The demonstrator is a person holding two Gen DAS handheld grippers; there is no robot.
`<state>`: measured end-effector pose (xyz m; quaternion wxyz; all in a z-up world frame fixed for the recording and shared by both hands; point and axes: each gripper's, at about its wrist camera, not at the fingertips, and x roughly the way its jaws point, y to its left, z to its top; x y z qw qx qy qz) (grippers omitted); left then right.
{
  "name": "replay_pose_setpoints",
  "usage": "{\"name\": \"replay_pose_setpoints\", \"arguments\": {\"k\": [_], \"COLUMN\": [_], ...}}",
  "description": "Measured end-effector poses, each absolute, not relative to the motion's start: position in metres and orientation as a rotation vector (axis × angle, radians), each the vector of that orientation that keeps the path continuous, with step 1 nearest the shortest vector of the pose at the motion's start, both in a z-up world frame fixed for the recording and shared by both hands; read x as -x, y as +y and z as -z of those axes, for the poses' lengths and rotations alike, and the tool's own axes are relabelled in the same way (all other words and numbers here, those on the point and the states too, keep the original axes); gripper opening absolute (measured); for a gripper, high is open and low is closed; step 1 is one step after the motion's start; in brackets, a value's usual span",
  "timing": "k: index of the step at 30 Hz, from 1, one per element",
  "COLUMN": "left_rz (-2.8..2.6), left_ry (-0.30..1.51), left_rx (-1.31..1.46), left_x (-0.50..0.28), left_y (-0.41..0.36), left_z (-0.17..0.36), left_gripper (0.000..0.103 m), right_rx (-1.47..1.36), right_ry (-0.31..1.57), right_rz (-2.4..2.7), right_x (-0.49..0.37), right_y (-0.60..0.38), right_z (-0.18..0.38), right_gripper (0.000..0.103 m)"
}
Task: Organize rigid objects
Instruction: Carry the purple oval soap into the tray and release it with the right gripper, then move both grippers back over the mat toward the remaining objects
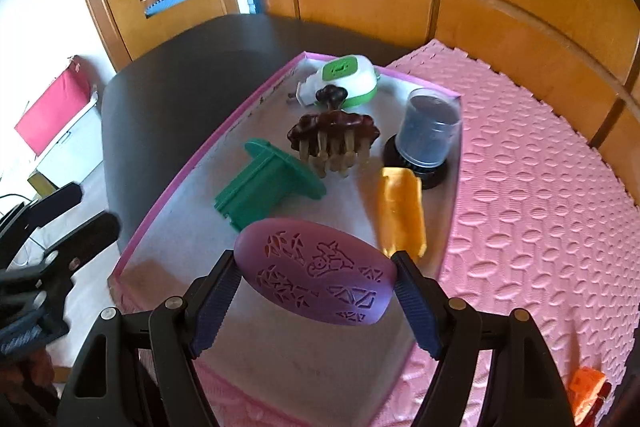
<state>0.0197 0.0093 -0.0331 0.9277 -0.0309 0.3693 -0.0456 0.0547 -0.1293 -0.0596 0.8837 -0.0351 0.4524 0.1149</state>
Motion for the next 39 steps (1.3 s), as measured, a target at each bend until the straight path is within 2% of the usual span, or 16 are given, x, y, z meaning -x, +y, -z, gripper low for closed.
{"name": "replay_pose_setpoints", "arguments": {"k": [8, 21, 39], "left_rz": [0.086, 0.073, 0.132], "left_ry": [0.769, 0.774, 0.746], "left_rx": [0.065, 0.062, 0.023], "left_x": [-0.021, -0.022, -0.017], "left_y": [0.012, 0.012, -0.007], "left_z": [0.037, 0.037, 0.026], "left_gripper": [0.077, 0.078, 0.079], "right_rx": [0.119, -0.050, -0.062], "right_ry": [0.982, 0.874, 0.724], "right_rz": [-0.172, -0.209, -0.029], "right_x": [-0.080, -0.059, -0.005], "right_y": [-0.122, -0.139, -0.195], "right_z": [0.085, 0.059, 0.020], "right_gripper": [0.077, 0.078, 0.078]}}
